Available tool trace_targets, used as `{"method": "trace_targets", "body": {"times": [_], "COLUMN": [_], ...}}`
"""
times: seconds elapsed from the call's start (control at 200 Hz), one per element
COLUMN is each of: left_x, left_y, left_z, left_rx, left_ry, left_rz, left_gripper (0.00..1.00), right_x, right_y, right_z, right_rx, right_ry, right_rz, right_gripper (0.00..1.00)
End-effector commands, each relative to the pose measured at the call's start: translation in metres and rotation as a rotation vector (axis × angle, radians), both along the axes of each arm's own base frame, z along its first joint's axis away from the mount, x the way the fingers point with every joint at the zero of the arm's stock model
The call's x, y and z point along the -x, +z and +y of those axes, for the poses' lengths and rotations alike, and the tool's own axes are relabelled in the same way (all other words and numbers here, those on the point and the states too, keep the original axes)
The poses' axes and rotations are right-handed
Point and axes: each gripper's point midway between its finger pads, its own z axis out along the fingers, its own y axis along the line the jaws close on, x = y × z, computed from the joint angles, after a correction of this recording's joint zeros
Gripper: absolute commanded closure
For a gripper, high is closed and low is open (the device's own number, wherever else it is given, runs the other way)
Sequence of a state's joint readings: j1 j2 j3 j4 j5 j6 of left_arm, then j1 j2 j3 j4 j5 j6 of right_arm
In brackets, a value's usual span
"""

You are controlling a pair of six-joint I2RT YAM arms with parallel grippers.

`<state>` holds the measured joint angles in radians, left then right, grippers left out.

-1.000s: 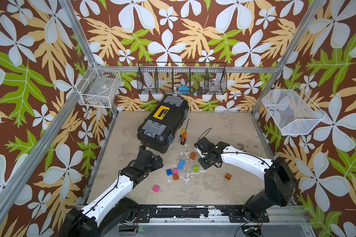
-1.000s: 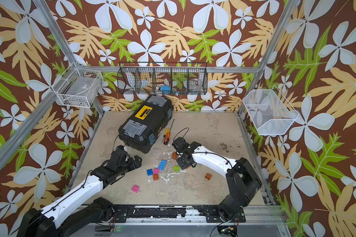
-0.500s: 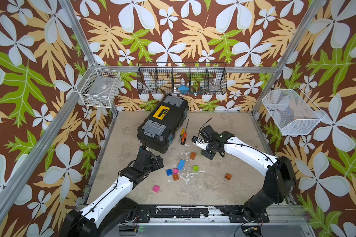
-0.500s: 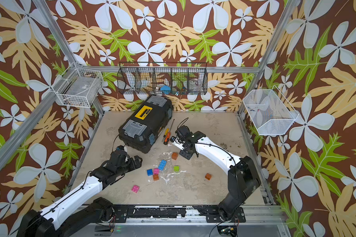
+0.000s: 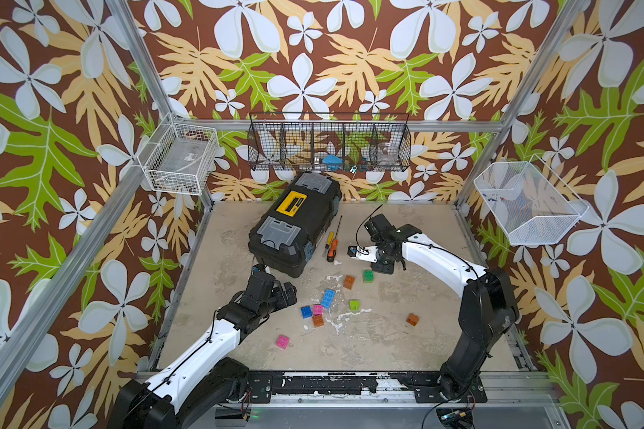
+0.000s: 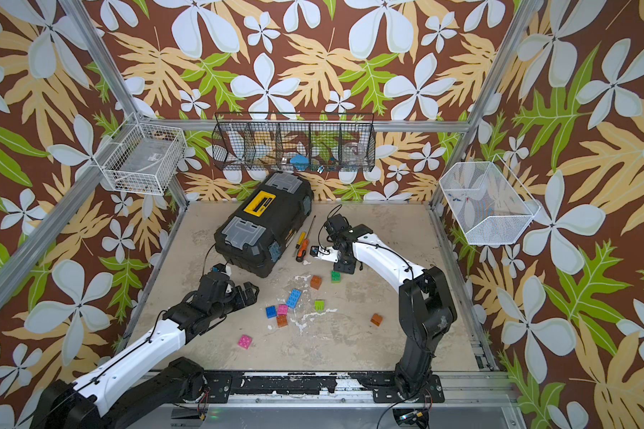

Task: Assemble the letter h with lego
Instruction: Assemble the lego brick with the lego brick.

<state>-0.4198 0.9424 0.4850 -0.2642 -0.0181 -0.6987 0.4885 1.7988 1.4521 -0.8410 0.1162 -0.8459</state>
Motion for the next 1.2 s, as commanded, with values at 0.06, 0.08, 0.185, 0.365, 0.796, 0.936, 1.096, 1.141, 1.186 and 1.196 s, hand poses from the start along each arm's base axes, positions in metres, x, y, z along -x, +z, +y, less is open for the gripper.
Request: {"method": "trace_targets", "body": {"times": [0.06,0.08,0.185,0.365,0.796,0.936,1.096,1.141,1.186,1.196], "left_x": [-0.001,-0.001,-0.001,-0.001,0.000,0.001,0.001,0.001,0.001,0.001], "left_y": [0.002,0.003,0.002,0.004,0.005,0.006,0.006,0.006,0.006,0.006], "left_z": [-0.003,-0.003,-0.004,-0.005,-0.008,-0.009,-0.009,-0.009,-0.009,-0.010], "left_rx": [0.015,0.018,0.025,0.031,0.044,0.044,0.045,0.045,0.045,0.046], "left_ry": [-0.010,-0.010,-0.016,-0.019,-0.031,-0.033,-0.036,-0.036,-0.037,-0.037], "left_rz": [-0.012,-0.013,-0.011,-0.017,-0.019,-0.020,-0.020,-0.020,-0.020,-0.021], "left_gripper": [0.00,0.00,0.00,0.00,0.00,0.00,0.00,0.00,0.00,0.00], "right_x": [0.011,0.012,0.012,0.008,0.013,0.013,0.015,0.016,0.017,0.017], "right_y": [-0.013,-0.014,-0.024,-0.030,-0.044,-0.046,-0.052,-0.053,-0.053,-0.053], "right_z": [0.011,0.012,0.013,0.010,0.014,0.016,0.009,0.007,0.006,0.005], "right_rx": [-0.033,-0.036,-0.020,0.020,0.012,0.005,0.012,0.008,-0.003,-0.006], "right_ry": [0.125,0.131,0.152,0.188,0.231,0.242,0.224,0.217,0.212,0.209], "right_rz": [0.094,0.102,0.121,0.124,0.184,0.188,0.206,0.211,0.213,0.214], "right_gripper": [0.86,0.86,0.86,0.86,0.87,0.89,0.90,0.90,0.90,0.90]}}
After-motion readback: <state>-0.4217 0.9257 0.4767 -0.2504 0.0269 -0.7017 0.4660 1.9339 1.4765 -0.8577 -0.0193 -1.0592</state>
